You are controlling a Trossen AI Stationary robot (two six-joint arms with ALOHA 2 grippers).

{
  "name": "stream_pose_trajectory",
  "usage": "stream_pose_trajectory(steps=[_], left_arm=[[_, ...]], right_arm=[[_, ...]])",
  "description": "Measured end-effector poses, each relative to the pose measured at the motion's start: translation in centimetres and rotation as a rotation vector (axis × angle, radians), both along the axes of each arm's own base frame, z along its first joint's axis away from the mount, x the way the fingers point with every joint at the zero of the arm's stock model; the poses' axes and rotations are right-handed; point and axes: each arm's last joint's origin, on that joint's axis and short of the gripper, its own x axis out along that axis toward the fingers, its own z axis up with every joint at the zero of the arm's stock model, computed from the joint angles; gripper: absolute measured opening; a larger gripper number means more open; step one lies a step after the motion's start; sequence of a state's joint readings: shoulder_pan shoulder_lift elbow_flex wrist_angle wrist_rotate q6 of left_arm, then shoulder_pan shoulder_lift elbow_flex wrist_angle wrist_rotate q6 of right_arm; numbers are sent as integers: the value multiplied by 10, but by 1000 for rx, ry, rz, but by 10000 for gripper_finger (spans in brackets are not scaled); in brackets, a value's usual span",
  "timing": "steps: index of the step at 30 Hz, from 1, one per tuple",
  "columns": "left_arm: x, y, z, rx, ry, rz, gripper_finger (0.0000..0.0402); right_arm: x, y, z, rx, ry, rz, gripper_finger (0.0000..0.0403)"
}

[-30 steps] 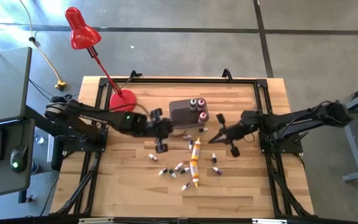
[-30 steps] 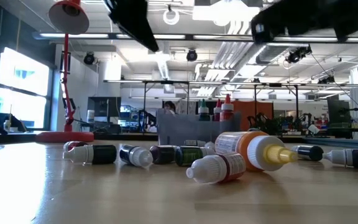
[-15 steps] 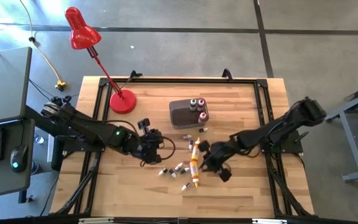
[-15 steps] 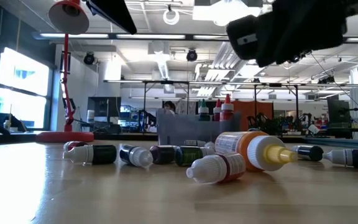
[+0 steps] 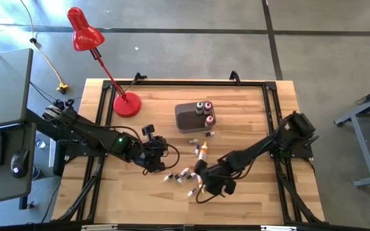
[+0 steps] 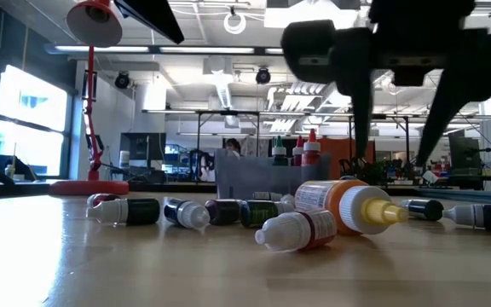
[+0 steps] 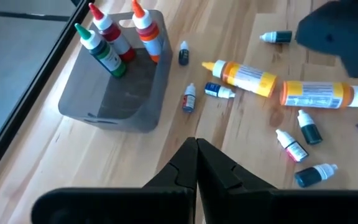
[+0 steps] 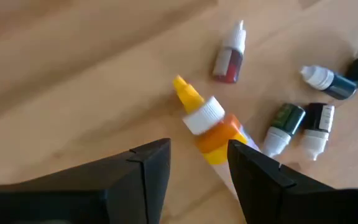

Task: Pick & Place food coloring
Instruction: Put the large yellow food coloring bottle into the black bin

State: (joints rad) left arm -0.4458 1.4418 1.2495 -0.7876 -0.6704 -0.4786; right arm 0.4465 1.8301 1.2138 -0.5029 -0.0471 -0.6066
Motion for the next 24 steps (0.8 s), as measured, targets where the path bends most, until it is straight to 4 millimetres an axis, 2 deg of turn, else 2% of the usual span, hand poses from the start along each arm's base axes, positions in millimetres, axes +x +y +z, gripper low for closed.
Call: stream_pose_trajectory(steps=[4,12,24], left_arm=[[0,-1,0,-14,8,-12,0],[0,-1,-1,-16,18,-28,0],[0,-1,-1,-1,27,-44,0]], right_arm=[[14,5,-10,-73,50,59,154],[29,11,-13,-143,31,135,154],[25,6,-30,-228,-8,318,154]])
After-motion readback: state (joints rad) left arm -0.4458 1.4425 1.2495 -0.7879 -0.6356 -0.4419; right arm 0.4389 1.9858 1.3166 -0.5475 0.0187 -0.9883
